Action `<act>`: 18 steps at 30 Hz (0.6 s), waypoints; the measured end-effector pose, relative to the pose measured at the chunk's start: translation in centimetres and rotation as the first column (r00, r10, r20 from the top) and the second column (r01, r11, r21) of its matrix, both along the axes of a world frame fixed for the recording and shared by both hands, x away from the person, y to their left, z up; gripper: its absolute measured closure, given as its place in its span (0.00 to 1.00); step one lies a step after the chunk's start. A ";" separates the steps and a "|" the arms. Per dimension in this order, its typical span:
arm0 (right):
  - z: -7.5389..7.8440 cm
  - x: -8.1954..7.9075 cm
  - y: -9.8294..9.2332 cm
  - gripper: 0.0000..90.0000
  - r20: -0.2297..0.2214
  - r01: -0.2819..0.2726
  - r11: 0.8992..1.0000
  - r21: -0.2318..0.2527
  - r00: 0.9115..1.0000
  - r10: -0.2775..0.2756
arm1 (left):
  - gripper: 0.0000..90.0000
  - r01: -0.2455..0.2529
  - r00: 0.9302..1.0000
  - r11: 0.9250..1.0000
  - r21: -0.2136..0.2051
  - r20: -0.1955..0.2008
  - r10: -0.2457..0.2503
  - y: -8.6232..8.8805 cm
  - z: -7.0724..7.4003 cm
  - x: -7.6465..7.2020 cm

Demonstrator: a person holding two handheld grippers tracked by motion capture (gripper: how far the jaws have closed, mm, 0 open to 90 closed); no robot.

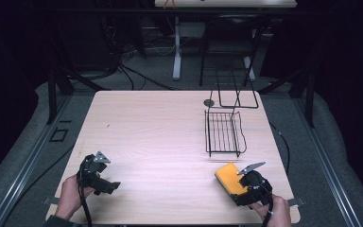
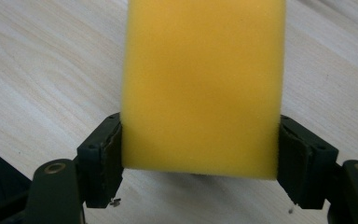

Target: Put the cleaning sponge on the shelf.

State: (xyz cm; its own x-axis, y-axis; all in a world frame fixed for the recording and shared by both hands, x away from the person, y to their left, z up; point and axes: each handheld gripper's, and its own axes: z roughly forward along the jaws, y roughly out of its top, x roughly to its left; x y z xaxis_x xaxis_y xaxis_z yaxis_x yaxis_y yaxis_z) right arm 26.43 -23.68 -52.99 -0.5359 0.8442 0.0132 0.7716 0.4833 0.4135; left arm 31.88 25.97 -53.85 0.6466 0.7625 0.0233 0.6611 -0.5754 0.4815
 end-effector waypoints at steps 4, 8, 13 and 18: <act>0.2 -0.2 -0.1 0.29 0.007 0.000 1.000 -0.004 1.000 0.000 | 0.00 0.001 1.000 1.000 -0.003 -0.001 -0.001 0.0 0.0 0.0; 0.5 -0.3 -0.1 0.29 0.011 -0.003 1.000 -0.004 1.000 0.003 | 0.00 0.001 1.000 1.000 -0.003 -0.002 -0.001 0.0 0.0 0.0; 0.9 -0.5 -0.2 0.29 0.031 -0.002 1.000 -0.004 1.000 0.002 | 0.00 0.001 1.000 1.000 0.000 0.002 -0.001 -0.1 0.0 0.0; 1.3 -0.7 -0.2 0.29 0.049 -0.004 1.000 0.006 0.999 0.004 | 0.00 0.005 1.000 1.000 -0.002 -0.002 -0.005 0.0 0.0 0.0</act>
